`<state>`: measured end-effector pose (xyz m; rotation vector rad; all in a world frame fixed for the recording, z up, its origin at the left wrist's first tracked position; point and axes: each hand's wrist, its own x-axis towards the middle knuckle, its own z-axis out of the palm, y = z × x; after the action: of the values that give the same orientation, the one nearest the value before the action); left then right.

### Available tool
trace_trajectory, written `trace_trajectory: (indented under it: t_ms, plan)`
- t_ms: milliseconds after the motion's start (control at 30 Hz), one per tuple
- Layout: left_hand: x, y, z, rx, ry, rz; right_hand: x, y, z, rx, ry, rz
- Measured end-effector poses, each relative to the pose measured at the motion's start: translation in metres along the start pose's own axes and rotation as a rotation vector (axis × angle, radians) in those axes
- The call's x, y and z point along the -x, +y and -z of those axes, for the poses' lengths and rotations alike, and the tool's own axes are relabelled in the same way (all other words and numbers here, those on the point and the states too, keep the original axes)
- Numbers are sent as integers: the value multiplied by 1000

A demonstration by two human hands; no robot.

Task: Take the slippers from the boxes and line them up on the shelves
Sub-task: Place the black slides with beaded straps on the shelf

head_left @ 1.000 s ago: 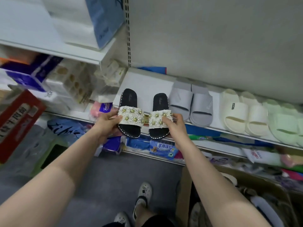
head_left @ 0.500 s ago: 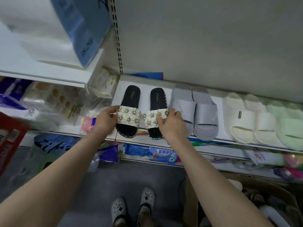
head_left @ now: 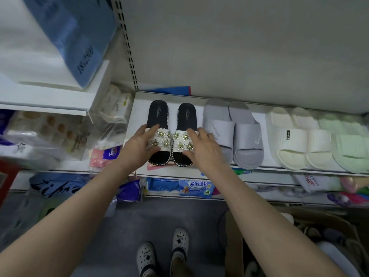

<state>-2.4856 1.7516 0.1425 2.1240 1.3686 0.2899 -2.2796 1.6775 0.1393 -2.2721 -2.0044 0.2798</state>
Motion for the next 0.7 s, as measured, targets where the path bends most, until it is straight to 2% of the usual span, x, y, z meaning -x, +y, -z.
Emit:
trace_trajectory:
  t_ms: [367,567,700]
  plan:
    - [-32,26,-21,-60,-20,-28,-17,39,7,-4,5,15]
    - [-28,24,-26,-106,32,-66,-15,41,6,44,5,51]
    - [-23,24,-24,-209,110,-165,-12,40,12,101,-9,46]
